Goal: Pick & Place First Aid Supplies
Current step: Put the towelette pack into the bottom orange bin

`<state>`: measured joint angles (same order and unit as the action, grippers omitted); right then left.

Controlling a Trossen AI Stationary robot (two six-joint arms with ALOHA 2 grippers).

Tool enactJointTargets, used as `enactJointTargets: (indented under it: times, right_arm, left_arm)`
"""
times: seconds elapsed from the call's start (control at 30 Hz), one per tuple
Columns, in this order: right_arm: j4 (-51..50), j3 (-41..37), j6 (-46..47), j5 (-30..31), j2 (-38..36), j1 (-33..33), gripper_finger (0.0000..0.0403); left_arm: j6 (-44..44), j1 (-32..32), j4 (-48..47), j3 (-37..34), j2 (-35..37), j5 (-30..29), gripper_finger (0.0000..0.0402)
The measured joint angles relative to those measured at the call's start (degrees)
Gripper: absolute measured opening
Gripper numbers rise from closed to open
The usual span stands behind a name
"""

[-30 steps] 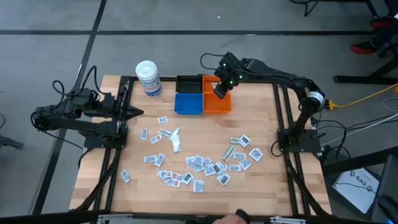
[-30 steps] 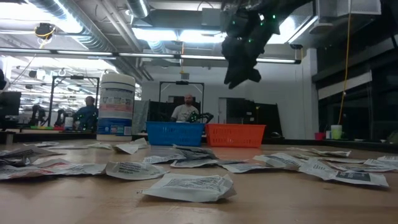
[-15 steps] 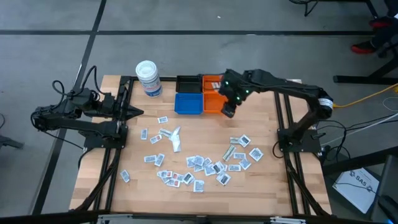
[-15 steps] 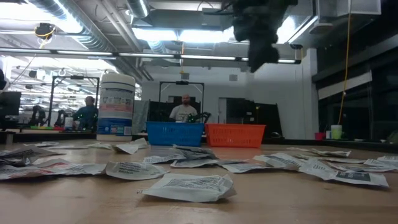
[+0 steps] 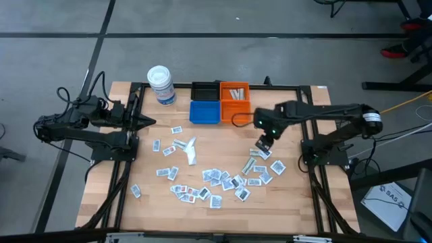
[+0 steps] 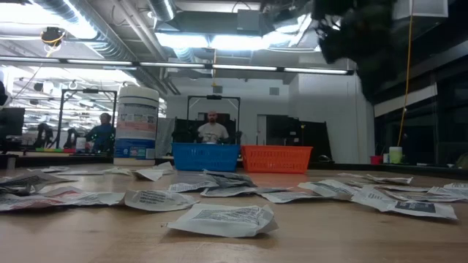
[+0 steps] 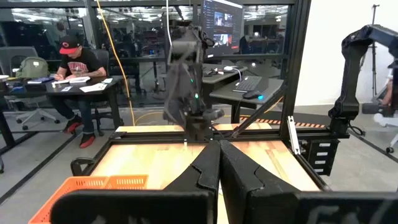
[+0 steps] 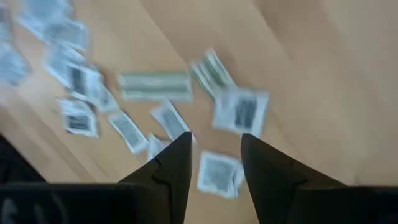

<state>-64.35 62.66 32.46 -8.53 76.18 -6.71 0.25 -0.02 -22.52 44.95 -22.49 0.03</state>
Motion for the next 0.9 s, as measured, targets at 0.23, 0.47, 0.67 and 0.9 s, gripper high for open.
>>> enactJointTargets:
  times: [0.23,0.47,0.67,0.9]
  right_arm:
    - [3.8,-12.8,10.5,1.5,-5.7,1.8,0.0139]
    - [12.7,-22.4,16.5,1.5,-7.6,1.7,0.0139]
    - [21.2,-28.5,19.3,1.4,-7.5,1.7,0.0139]
    - [26.7,-32.2,19.8,1.5,-7.5,1.7,0.0139]
  left_arm:
    - [0.0,0.0,0.0,0.0,0.0,0.0,0.0004]
    - [0.0,0.0,0.0,0.0,0.0,0.0,0.0004]
    - [0.0,0.0,0.0,0.0,0.0,0.0,0.0004]
    - [0.0,0.0,0.0,0.0,0.0,0.0,0.0004]
